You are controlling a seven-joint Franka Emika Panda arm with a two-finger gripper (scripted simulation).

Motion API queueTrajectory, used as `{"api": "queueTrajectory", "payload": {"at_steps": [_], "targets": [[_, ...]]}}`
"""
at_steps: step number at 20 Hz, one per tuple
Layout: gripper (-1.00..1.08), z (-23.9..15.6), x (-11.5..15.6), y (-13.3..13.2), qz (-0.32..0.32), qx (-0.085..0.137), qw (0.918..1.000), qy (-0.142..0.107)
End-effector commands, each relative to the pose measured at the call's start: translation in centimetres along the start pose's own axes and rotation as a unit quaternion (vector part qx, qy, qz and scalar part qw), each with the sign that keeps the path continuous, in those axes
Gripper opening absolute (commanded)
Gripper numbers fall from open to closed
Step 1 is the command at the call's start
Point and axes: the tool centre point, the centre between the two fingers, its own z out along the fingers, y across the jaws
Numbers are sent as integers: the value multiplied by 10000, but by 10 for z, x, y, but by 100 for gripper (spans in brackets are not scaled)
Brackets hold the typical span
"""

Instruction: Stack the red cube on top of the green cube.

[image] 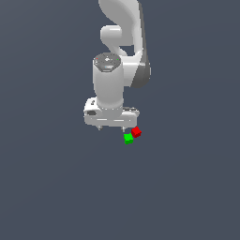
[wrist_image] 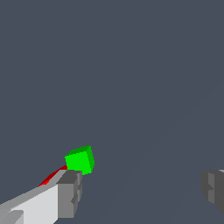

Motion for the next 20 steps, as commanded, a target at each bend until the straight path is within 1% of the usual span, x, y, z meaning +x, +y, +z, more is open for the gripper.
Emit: {"api": "queueTrajectory", "payload": {"at_steps": [1, 10, 16, 20], "targets": [[100, 0, 0, 0, 0, 0, 10000, 0], [100, 5, -7, -3, 248, -1, 9997, -7], [100, 14, -19, -9, 681, -2, 9977, -20], [100, 22, -30, -16, 1082, -3, 9941, -33]]}}
